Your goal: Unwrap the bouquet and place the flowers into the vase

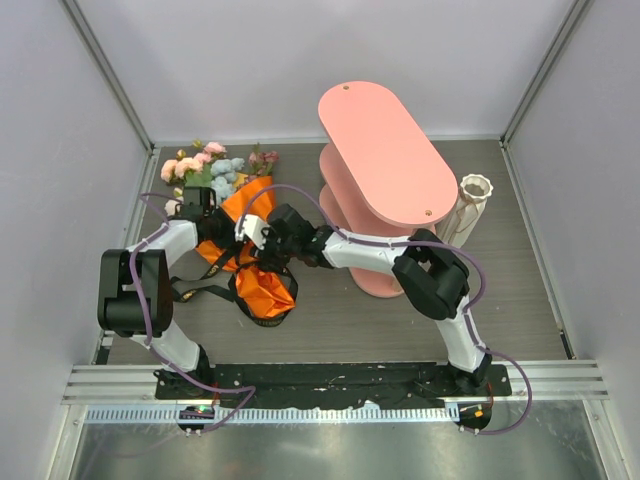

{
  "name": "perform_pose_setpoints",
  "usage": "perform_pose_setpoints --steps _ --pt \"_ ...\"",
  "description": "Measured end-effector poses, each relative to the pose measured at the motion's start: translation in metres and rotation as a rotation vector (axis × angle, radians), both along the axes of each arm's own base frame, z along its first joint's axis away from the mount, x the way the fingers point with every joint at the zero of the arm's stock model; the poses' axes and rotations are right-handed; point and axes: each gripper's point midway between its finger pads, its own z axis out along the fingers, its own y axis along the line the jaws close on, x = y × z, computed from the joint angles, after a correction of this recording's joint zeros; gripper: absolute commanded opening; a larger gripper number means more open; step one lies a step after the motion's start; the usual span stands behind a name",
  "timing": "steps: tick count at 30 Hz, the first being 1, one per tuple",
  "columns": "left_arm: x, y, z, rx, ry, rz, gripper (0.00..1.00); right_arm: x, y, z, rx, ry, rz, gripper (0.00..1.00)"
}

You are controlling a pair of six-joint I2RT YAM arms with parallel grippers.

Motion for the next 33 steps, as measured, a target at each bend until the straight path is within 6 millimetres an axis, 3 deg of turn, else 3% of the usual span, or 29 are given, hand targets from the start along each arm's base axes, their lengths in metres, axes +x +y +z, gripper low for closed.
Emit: perform_pose_setpoints --steps 13,33 --pt "0.000 0.000 -0.001 0.000 -0.002 0.000 0.18 0.002 0.020 0.001 0.032 0.014 0.066 0.46" --pt "-0.001 0.000 -0.001 0.000 0.000 0.000 0.19 -0.008 0.020 -0.008 0.009 0.039 0.103 0.50"
